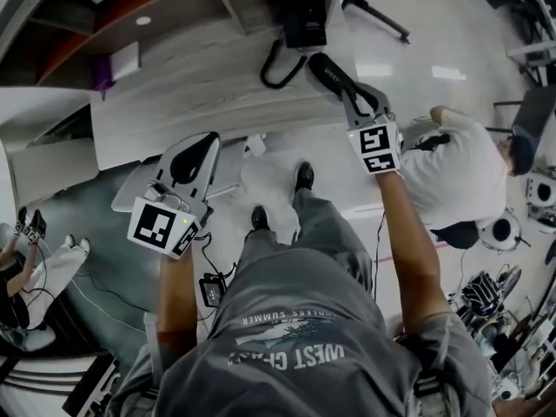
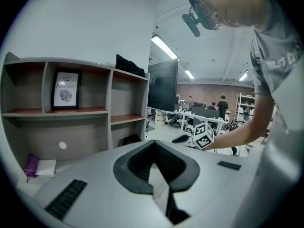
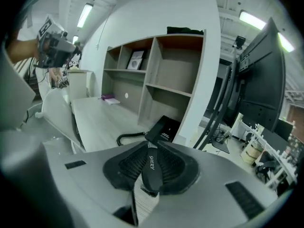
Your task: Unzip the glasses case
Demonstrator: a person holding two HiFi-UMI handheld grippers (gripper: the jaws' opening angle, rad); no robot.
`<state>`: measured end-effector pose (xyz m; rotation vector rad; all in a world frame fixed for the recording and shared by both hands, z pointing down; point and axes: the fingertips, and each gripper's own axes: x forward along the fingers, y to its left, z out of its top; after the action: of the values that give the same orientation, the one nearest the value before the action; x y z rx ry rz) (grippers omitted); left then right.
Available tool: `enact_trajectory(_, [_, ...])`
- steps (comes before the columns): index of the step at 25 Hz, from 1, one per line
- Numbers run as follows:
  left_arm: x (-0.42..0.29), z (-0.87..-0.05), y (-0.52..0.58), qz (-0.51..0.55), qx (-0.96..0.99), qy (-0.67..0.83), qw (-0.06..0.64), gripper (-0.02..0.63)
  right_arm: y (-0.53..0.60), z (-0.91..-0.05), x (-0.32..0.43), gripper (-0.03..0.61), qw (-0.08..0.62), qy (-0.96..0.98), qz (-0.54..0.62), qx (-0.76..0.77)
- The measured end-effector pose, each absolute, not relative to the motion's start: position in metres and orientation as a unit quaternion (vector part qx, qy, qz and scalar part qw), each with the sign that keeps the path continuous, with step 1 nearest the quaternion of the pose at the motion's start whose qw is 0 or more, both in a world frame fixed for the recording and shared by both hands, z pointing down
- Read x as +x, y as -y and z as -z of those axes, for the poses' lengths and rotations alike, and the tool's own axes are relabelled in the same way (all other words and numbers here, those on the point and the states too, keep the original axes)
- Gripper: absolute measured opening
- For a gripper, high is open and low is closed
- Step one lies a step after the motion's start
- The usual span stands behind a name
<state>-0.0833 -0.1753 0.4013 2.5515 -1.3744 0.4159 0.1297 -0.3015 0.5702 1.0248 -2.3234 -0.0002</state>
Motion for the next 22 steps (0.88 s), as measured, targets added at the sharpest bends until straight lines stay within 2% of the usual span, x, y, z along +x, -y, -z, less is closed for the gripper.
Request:
enact_trajectory(14, [-0.092, -0.430, 0.189, -0.154, 0.849, 0.486, 0.140, -0.002, 0.312, -0.693, 0.118, 0.204, 0.446, 0.853, 0.114, 0.244])
enact_trajectory(17, [-0.094, -0.436, 0.190, -0.152, 0.846, 0.488, 0.150, -0.002, 0.317, -0.711, 0.122, 0.247, 0.462, 0.847, 0.115, 0.236])
enact_trajectory(22, [-0.094, -0.444, 0.190, -0.152, 0.844, 0.489, 0.162, -0.002, 0.324, -0.732, 0.124, 0.265, 0.469, 0.845, 0.109, 0.232])
